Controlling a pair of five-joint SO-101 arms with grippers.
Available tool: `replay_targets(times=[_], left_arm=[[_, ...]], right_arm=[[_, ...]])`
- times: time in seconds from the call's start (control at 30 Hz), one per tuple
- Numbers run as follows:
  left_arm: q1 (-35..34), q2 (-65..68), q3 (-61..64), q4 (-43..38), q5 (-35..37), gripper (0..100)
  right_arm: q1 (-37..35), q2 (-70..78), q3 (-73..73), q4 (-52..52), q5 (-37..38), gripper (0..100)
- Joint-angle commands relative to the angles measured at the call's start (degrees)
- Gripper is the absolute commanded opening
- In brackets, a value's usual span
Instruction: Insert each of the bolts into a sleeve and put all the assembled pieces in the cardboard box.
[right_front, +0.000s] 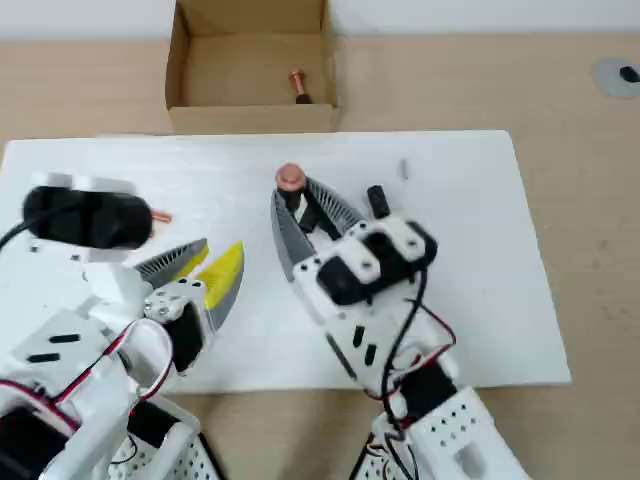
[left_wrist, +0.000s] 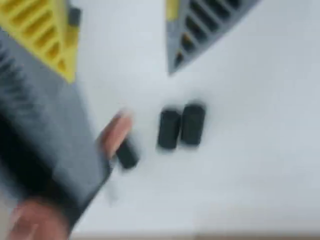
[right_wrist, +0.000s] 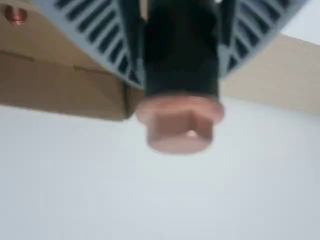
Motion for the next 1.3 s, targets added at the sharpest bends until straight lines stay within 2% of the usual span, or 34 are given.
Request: replay_targets(times=[0.0, 0.3, 0.47, 0.6, 0.93, 1.13, 1.27], left_arm=[[-6.2, -0.2, 2.0, 1.6, -3.7, 13], [-28.5, -2.9, 3.9, 7.6, -15.6, 13], [-35.3, -8.0, 4.0, 12.4, -23.1, 13], [-40.2, -12.7, 5.8, 12.0, -24.4, 13], [-44.5, -20.8, 15.0, 8.9, -24.4, 13], [-44.5, -25.1, 15.6, 8.8, -24.4, 13], [-44.4, -26.2, 15.7, 8.4, -24.2, 13]], right_arm=[[2.1, 10.5, -12.9, -0.1, -0.9, 0.9], [4.5, 48.6, -43.9, -2.2, -0.9, 0.9], [6.7, 68.3, -60.9, -4.5, -0.8, 0.9], [9.3, 84.7, -75.0, -4.3, -0.8, 0.9], [15.9, 123.6, -114.1, -3.0, -0.4, 0.9], [15.8, 140.5, -134.5, 8.3, 0.1, 0.9], [15.9, 150.2, -146.2, 15.2, 4.1, 1.0]])
